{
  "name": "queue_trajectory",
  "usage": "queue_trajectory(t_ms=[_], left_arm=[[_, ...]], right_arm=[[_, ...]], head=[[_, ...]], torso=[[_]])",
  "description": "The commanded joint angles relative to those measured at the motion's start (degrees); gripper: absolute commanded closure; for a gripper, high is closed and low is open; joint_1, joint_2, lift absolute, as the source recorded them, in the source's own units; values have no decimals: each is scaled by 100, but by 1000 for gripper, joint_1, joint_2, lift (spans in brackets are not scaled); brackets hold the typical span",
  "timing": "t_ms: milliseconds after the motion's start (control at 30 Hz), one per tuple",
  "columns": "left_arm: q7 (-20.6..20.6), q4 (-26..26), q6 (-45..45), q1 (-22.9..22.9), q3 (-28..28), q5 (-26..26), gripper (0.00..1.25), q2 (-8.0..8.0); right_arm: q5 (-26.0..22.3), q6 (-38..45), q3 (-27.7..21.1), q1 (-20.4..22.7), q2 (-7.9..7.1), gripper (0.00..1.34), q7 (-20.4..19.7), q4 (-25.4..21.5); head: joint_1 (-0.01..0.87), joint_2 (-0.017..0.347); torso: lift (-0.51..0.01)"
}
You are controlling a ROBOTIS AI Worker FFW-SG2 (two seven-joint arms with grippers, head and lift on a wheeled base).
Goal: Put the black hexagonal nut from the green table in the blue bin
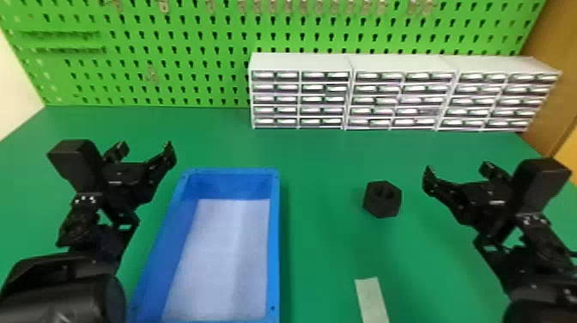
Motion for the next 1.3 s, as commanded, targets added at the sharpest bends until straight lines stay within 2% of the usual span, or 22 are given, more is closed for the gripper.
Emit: queue_trajectory(t_ms=[0, 833, 1000, 1267], left_arm=[[1, 0, 4, 0, -5, 1, 328, -15], [1, 0, -5, 0, -22, 1, 329, -15], [1, 9, -5, 9, 4, -34, 329, -15], [1, 44, 4, 9, -5, -34, 329, -15]], right_arm=[[-6, 0, -6, 6, 10, 90, 0, 0], [3, 9, -15, -29, 19, 90, 0, 0], [12, 360, -138, -196, 36, 90, 0, 0], [29, 984, -331, -636, -87, 90, 0, 9]], head=[[686, 51], [686, 51], [686, 51], [686, 51]], torso=[[-97], [-97], [-97], [-97]])
